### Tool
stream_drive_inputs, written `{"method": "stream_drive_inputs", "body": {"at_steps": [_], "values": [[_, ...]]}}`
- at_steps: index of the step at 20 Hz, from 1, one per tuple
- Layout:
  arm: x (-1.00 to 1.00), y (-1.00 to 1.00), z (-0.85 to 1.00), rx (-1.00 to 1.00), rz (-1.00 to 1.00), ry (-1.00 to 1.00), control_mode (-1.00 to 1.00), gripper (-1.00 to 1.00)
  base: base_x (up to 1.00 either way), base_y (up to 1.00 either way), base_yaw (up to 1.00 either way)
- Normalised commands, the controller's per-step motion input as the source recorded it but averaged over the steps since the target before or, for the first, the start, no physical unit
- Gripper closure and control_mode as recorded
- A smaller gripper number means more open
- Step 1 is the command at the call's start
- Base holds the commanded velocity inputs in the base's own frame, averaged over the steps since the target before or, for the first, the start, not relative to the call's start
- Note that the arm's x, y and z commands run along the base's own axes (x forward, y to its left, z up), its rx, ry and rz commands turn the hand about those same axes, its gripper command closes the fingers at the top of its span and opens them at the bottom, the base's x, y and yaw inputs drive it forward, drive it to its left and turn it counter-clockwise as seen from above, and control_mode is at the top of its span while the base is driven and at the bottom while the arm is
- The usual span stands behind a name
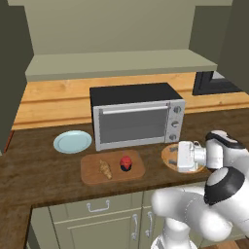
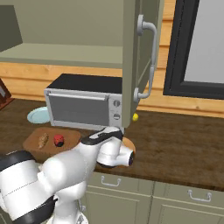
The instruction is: From the different types of pastries on the counter, select a croissant and place it on the cutting board. Then retrieve a jar of jam from the cabinet and place it alongside the croissant on the cutting board.
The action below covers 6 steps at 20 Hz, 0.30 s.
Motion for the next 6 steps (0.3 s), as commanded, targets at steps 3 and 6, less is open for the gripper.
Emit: {"method": "stream_drive_inputs", "body": {"at_steps": [3,6], "values": [[0.0,0.0,0.0,0.0,0.0,0.0,-1.0,-1.0,0.0,0.0,0.0],[0.0,0.0,0.0,0.0,0.0,0.0,-1.0,-1.0,0.0,0.0,0.0]]}}
